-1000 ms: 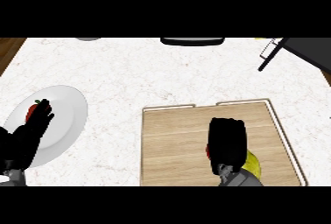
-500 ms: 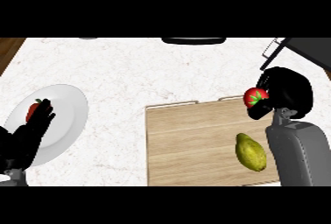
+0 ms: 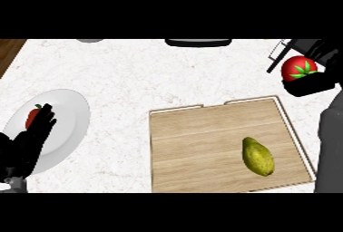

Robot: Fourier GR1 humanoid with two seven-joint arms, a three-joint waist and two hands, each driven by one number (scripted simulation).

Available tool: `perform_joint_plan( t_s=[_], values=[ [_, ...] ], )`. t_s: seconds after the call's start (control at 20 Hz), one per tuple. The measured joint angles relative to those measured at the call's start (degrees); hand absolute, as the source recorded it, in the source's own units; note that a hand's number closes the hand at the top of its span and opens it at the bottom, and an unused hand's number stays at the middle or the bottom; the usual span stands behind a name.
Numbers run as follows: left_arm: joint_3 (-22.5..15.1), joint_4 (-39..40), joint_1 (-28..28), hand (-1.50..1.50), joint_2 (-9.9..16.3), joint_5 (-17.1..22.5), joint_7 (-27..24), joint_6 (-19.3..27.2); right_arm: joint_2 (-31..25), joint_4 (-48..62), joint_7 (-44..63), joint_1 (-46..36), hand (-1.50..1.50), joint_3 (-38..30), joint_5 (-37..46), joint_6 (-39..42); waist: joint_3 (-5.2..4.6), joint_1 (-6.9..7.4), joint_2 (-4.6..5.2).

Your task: Pick the tomato from the tray and place it in the tiered shelf

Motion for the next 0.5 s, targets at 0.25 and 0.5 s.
perform_joint_plan(
  t_s=[0.25, 0.5],
  values=[
    [0.4, -0.3, 0.5, 0.00, -0.2, -0.1, 0.2, -0.2, -0.9, -7.8, 4.8, -3.9, 1.50, -3.6, -4.0, 2.1, -0.02, -0.06, -0.03],
    [1.3, 1.8, -0.9, 0.00, 0.2, -0.4, -0.5, -1.0, -5.1, -11.6, 6.3, -7.7, 1.50, -6.5, -7.7, 4.5, -0.04, -0.05, 0.04]
  ],
)
